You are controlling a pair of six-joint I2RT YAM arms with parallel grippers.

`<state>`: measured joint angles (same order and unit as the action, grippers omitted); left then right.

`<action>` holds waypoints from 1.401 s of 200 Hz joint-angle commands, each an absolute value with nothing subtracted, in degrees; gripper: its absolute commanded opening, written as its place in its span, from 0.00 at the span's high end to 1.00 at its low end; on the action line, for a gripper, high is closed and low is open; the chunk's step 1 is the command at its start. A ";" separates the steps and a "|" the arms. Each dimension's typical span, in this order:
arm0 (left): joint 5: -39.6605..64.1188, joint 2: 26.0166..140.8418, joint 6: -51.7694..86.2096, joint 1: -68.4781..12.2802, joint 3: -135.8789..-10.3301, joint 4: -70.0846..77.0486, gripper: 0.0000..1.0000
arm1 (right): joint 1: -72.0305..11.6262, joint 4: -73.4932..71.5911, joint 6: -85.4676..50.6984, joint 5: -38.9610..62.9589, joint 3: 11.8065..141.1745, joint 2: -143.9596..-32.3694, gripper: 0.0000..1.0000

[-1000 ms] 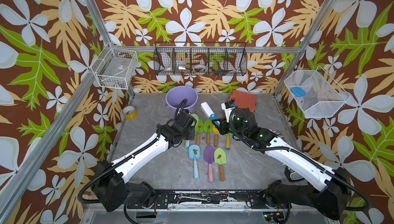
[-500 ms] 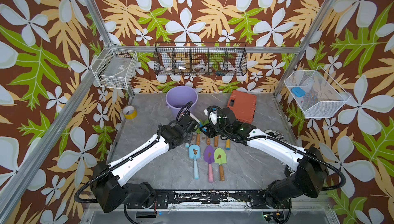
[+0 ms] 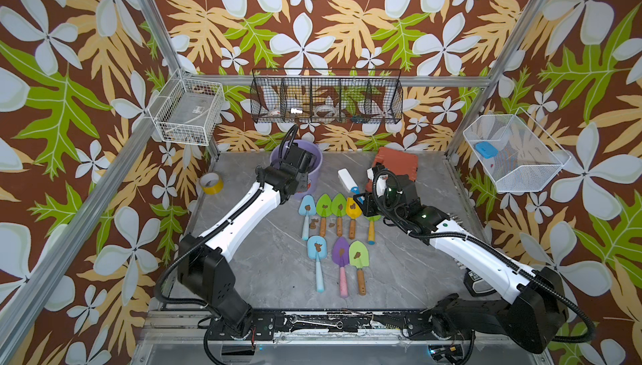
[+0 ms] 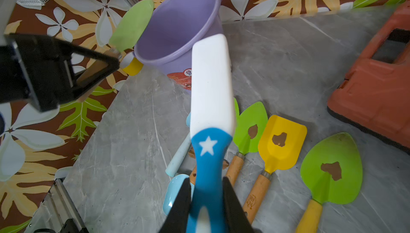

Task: Brush the soil off the hand trowel and place it into the bucket
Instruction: Brush off the soil from the hand trowel, then place the hand trowel in the bucket.

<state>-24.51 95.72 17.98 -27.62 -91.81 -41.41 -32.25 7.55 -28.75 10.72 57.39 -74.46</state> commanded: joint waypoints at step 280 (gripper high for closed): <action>-20.66 91.53 32.28 -39.91 -52.18 -12.82 0.50 | -35.68 0.06 -32.50 11.95 51.69 -74.93 1.00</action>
